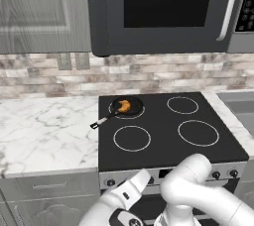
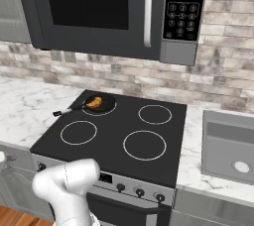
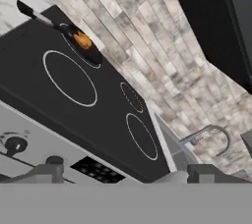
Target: Pick the croissant and place it on the pan. Then turn on the stove to warm the croissant.
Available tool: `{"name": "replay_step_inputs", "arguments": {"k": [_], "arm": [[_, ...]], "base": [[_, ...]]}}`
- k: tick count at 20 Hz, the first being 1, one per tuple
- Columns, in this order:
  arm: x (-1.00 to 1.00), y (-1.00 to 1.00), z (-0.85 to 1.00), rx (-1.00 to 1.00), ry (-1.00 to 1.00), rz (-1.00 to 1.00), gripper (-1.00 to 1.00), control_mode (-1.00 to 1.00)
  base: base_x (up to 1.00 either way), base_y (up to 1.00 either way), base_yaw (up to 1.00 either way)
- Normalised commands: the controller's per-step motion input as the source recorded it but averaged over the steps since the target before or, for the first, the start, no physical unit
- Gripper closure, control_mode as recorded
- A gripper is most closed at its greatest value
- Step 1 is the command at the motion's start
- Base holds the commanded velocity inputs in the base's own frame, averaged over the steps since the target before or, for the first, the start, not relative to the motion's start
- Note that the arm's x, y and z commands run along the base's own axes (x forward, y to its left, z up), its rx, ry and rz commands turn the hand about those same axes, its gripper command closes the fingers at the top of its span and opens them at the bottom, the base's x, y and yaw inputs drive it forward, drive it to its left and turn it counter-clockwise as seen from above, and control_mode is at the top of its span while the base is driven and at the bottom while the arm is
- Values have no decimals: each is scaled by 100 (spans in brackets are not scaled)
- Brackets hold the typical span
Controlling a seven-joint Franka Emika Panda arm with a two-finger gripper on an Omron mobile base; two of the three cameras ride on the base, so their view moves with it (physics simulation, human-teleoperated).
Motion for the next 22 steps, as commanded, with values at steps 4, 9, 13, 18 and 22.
{"name": "replay_step_inputs", "arguments": {"k": [4, 9, 13, 18, 22], "arm": [[0, 0, -13, -12, 0, 0, -100, -100], [0, 0, -3, -12, 5, 0, -100, -100], [0, 0, -2, -14, 8, 0, -100, -100], [0, 0, -11, -18, 7, 0, -100, -100], [0, 0, -2, -11, 0, 0, -100, -100]], "base": [[0, 0, 0], [0, 0, 0], [0, 0, 0], [0, 0, 0], [0, 0, 0]]}}
